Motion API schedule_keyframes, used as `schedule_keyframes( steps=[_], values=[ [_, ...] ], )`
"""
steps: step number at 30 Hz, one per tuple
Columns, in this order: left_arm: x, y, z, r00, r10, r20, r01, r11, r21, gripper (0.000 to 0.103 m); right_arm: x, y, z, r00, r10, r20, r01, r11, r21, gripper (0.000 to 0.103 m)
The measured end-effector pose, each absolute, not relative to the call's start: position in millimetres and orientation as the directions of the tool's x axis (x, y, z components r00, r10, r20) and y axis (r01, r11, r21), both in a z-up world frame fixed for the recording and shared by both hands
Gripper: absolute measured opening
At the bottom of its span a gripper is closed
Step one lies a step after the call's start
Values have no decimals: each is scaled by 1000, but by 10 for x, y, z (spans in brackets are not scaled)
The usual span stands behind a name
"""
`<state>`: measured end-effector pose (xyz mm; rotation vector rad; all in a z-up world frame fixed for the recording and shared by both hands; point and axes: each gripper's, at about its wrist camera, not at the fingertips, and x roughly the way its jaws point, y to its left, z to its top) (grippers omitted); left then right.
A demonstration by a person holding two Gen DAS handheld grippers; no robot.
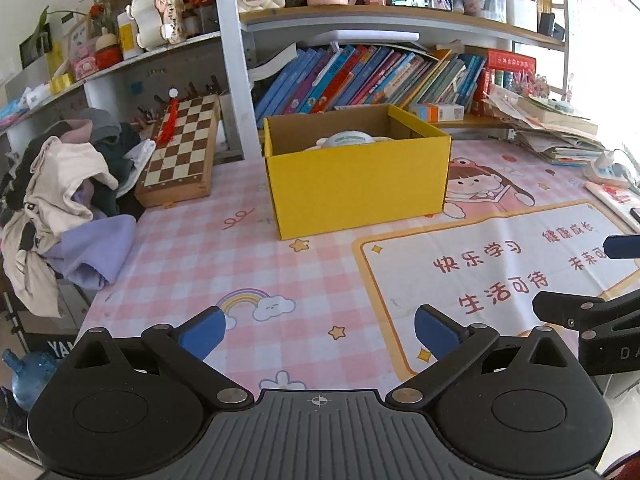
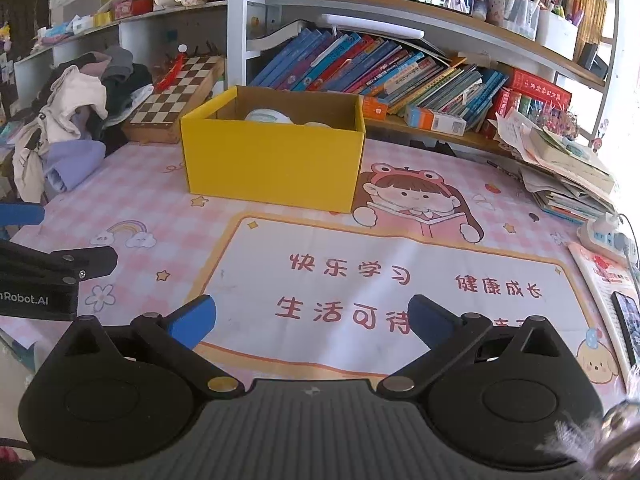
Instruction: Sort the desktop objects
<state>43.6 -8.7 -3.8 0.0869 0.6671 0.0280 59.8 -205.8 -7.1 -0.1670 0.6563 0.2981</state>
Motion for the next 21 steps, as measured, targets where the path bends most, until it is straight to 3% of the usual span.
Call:
schedule_keyframes(
  steps=[21],
  values=[
    [476,-79,-125,747,10,-665,32,998,51,102,636,-1998,-132,721,216,-659,-332,942,-55,103]
  ],
)
